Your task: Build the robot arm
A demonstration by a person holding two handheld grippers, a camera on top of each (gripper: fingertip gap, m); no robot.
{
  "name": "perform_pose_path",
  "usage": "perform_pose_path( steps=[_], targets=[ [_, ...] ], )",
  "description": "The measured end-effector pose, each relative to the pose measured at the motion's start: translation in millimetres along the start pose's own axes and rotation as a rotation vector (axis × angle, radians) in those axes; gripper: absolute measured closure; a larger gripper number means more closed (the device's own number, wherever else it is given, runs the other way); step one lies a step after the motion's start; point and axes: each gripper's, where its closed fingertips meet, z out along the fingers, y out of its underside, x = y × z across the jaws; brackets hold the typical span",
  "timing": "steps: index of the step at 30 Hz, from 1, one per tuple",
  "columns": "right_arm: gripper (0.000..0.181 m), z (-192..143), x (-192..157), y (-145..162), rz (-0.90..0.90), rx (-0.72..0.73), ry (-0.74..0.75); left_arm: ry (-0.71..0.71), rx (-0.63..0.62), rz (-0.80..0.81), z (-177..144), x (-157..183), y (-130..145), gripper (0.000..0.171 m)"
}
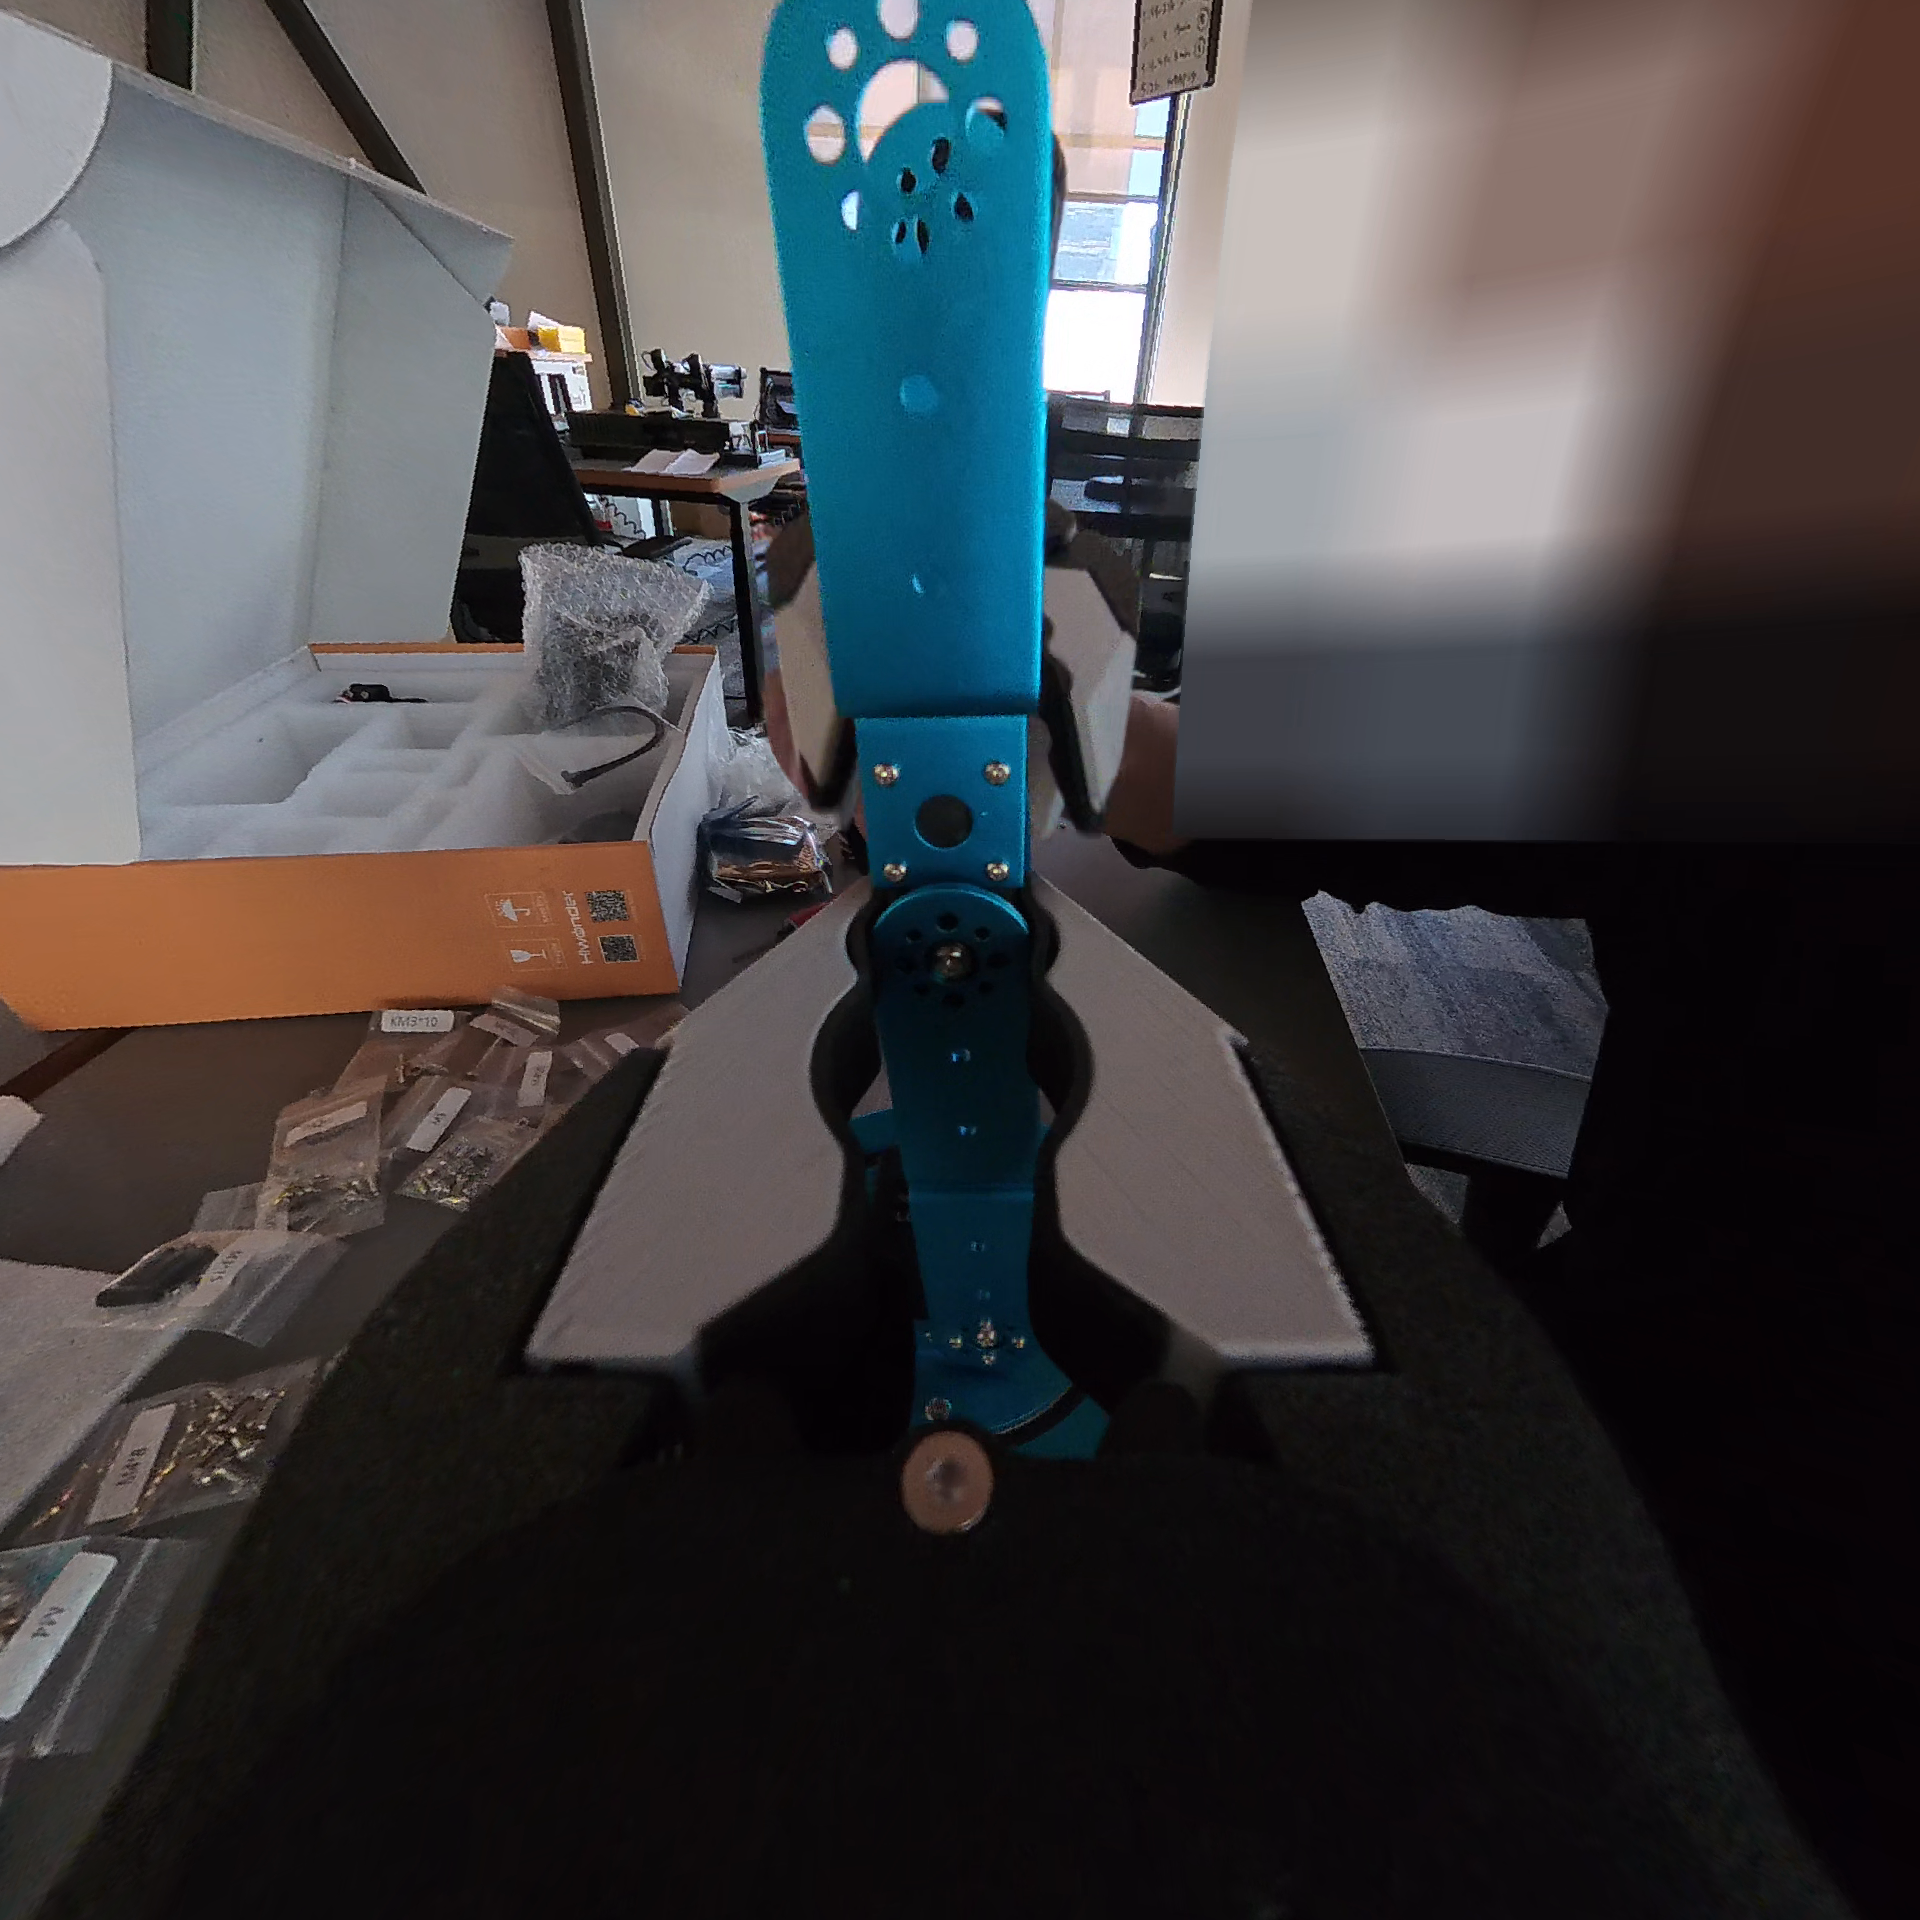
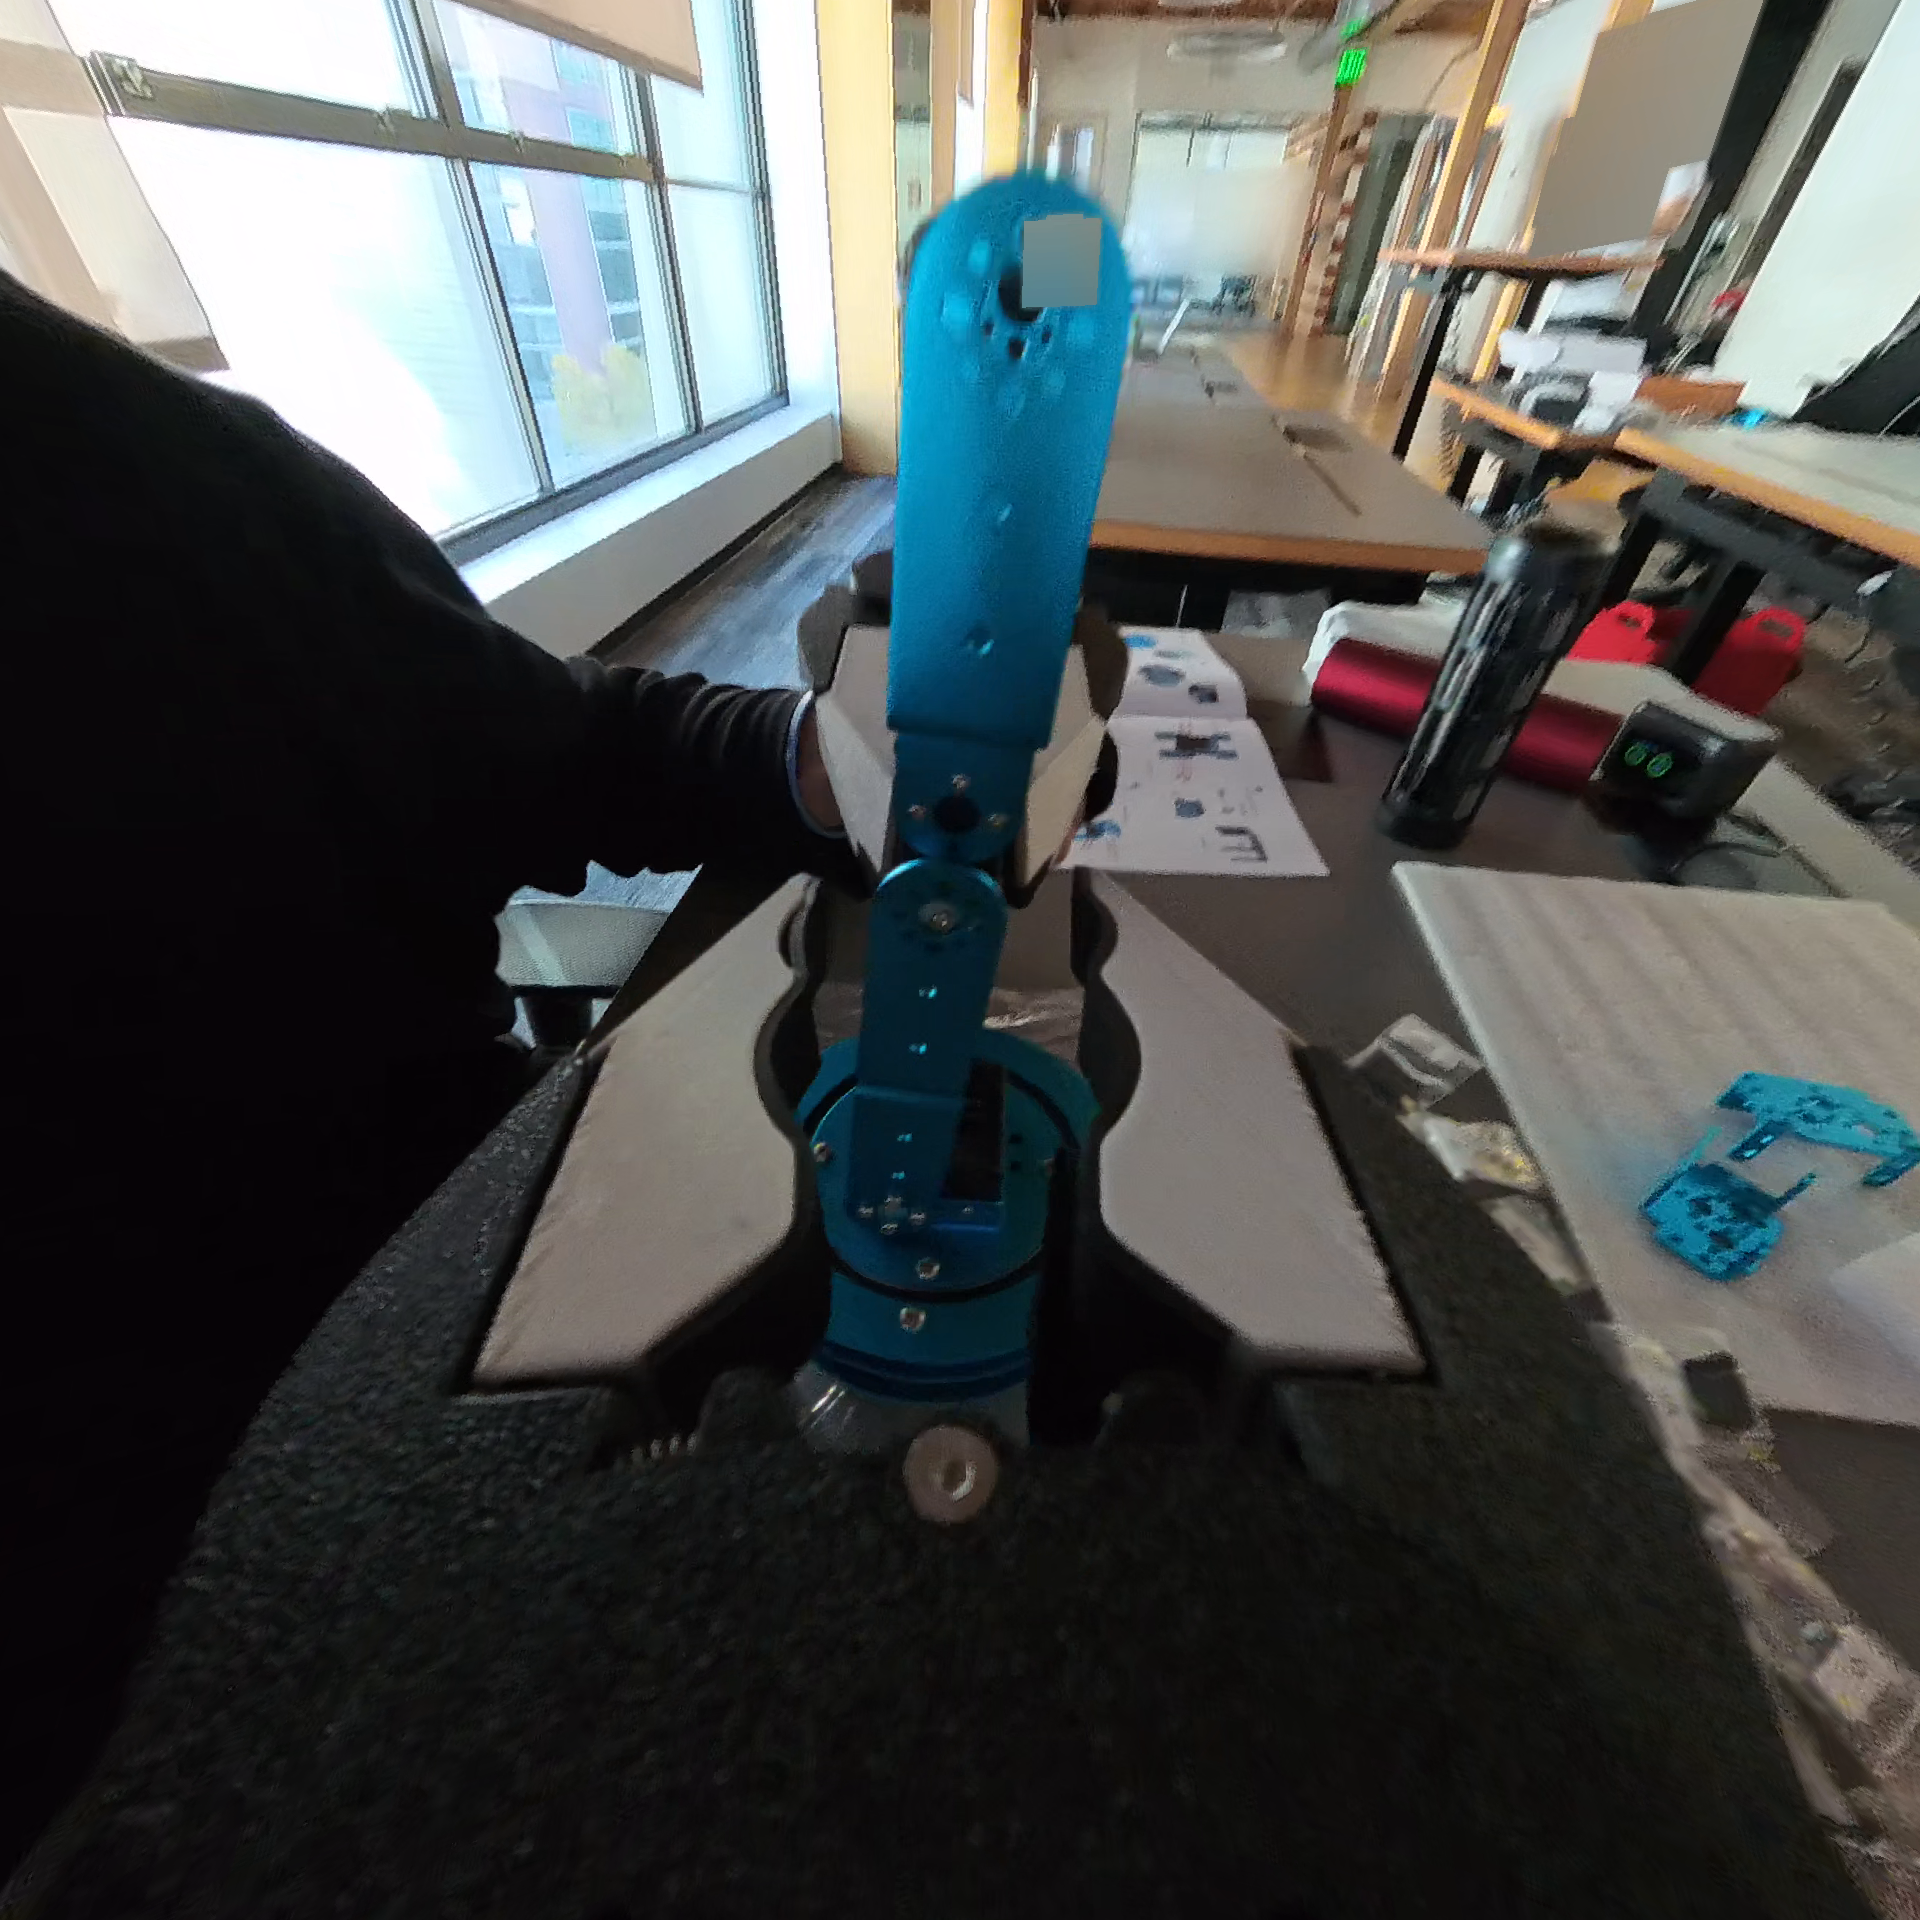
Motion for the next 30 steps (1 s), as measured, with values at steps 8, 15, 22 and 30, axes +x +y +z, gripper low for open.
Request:
perform_pose_path(
  steps=[8, 15, 22, 30],
  targets=[
    [0.155, 7.4, -0.4, 0.7, 0.08, 0.106, 0.052, -0.044, -0.019, 0.024, -1.5, -0.4, 1.5, 0.148],
    [0.155, 8.4, -0.6, 1.2, 0.114, 0.09, 0.07, -0.098, -0.079, 0.036, -12.0, -0.7, 6.0, 0.144],
    [0.155, 8.4, -0.9, 1.9, 0.115, 0.063, 0.084, -0.097, -0.102, -0.006, -15.4, 0.0, 5.1, 0.145],
    [0.156, 7.3, 0.5, 2.6, 0.158, 0.064, 0.085, -0.167, -0.198, 0.125, -14.4, -3.8, 3.2, 0.144]
  ],
)
